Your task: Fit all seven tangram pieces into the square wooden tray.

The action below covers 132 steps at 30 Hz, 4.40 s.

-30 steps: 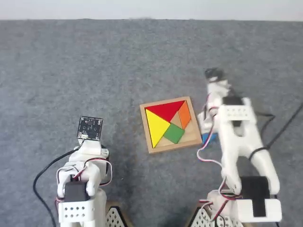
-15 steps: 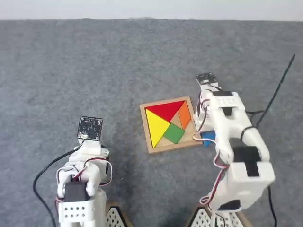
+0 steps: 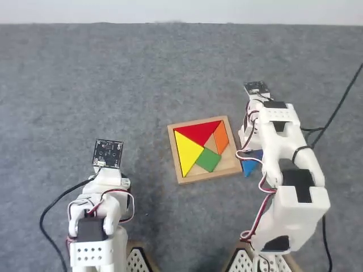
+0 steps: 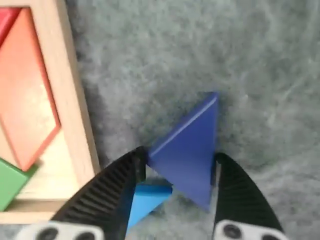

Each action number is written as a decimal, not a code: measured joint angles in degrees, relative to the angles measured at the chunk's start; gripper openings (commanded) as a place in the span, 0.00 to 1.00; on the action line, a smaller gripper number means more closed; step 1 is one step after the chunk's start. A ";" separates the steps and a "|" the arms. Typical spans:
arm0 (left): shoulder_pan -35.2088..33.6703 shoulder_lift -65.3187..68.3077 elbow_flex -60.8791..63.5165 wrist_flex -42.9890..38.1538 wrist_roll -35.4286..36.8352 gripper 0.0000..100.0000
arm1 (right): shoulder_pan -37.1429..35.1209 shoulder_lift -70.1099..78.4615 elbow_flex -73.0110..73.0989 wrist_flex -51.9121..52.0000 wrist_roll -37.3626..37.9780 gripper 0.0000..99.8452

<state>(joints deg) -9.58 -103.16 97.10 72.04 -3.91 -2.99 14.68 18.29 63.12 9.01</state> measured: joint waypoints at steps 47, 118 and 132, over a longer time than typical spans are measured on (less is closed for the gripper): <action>0.00 0.00 0.00 0.00 0.00 0.02 | -16.44 -20.92 6.33 10.20 79.03 0.19; 0.00 0.00 0.00 0.00 0.00 0.02 | -22.15 -15.65 12.13 -8.97 -11.43 0.01; 0.00 0.00 0.00 0.00 0.00 0.02 | -22.77 -17.14 16.79 -8.97 -7.12 0.01</action>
<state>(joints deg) -9.58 -103.16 97.10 72.04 -3.91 -25.76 -2.46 35.08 54.15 1.89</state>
